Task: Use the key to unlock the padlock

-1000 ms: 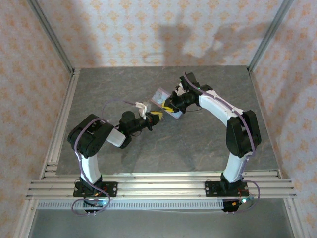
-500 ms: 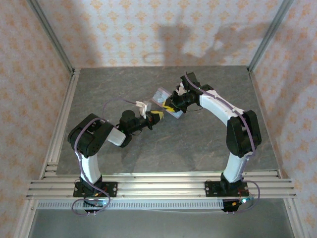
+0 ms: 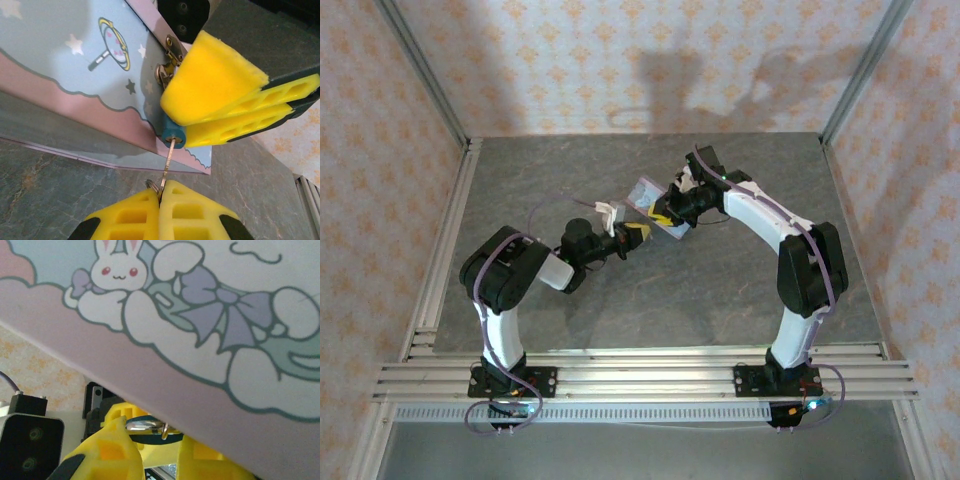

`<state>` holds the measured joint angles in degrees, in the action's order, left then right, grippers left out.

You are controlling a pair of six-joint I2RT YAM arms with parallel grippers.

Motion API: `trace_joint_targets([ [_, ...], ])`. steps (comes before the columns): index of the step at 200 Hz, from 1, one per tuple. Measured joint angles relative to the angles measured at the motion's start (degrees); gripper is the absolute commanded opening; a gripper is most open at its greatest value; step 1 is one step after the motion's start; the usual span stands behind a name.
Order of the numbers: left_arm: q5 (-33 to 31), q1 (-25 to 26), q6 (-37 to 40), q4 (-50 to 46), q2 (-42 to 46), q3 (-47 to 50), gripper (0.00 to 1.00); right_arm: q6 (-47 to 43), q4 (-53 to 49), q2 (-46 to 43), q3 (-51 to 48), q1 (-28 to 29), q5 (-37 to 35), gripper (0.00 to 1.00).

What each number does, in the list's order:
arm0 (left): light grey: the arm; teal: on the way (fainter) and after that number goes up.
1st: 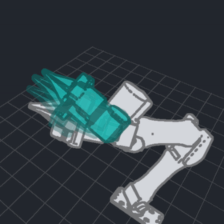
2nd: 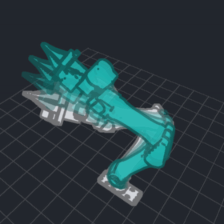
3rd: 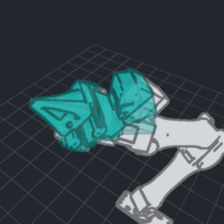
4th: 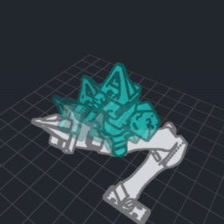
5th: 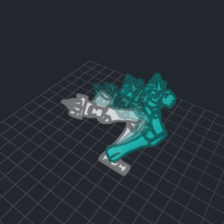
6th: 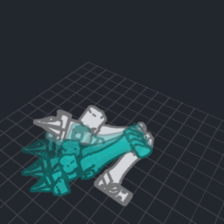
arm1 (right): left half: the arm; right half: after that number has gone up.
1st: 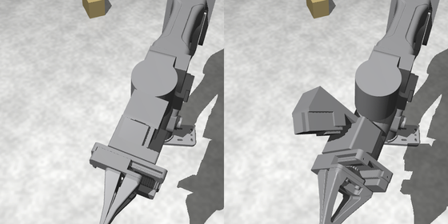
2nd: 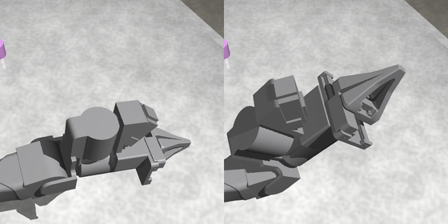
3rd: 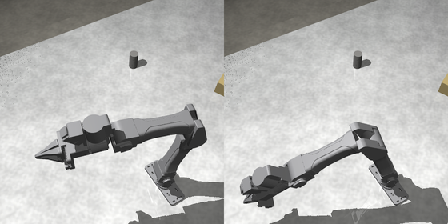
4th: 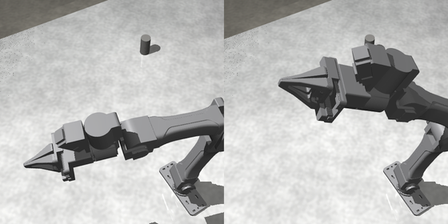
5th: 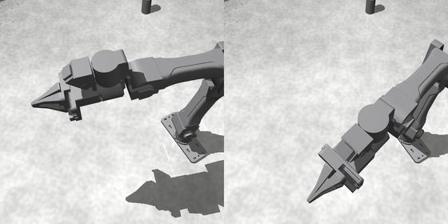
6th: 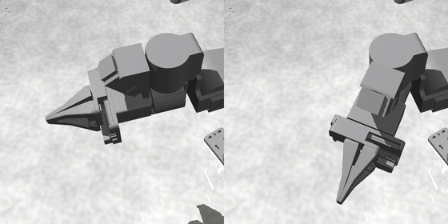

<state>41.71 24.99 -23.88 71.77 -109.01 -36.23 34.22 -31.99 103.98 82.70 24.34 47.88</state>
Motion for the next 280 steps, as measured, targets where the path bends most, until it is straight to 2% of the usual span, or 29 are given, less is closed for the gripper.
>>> trace_joint_targets([
  [140,2.6,-1.4,-0.7,0.0,1.0,0.6,0.00,2.9,2.3,0.0,-0.9,0.1,1.7,0.00],
  [280,-2.0,0.2,-2.3,-0.4,1.4,0.8,0.00,3.7,3.9,-0.7,-1.9,0.1,1.0,0.00],
])
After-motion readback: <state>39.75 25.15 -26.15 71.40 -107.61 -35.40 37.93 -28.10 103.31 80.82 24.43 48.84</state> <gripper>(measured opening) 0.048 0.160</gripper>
